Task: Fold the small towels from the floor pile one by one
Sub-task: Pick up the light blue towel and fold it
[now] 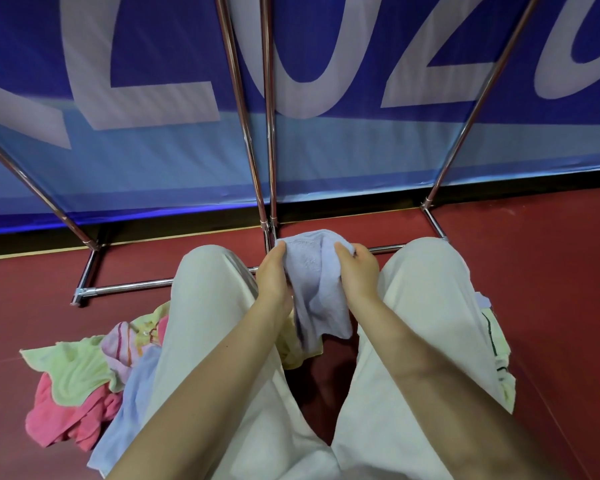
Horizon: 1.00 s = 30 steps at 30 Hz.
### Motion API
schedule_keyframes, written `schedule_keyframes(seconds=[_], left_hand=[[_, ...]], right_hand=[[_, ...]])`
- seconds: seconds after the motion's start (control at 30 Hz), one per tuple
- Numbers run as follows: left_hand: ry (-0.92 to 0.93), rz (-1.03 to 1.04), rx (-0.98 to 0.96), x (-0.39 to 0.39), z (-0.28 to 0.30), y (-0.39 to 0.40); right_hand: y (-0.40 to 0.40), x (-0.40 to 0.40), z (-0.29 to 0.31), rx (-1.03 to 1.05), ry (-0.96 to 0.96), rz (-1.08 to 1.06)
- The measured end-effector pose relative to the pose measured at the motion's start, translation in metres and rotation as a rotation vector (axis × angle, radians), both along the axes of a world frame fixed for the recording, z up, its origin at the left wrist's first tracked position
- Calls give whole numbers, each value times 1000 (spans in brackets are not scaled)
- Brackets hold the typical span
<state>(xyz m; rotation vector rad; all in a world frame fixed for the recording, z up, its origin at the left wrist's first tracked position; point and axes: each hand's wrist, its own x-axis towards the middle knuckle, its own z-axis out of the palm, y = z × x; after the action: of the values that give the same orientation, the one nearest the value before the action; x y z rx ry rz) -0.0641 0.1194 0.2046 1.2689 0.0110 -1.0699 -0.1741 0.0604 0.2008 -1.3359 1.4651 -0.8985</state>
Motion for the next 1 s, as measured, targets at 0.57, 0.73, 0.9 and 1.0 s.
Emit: schedule_keyframes(seconds=[0.57, 0.73, 0.9, 1.0], left_hand=[[-419, -137, -174, -10, -1, 2], [-331, -119, -145, -5, 0, 0], [-267, -163, -72, 2, 2, -5], [-114, -177, -28, 10, 2, -11]], right_hand=[[25, 26, 12, -36, -236, 245], [21, 19, 15, -184, -44, 385], [15, 14, 14, -470, 264, 270], [11, 14, 11, -436, 232, 228]])
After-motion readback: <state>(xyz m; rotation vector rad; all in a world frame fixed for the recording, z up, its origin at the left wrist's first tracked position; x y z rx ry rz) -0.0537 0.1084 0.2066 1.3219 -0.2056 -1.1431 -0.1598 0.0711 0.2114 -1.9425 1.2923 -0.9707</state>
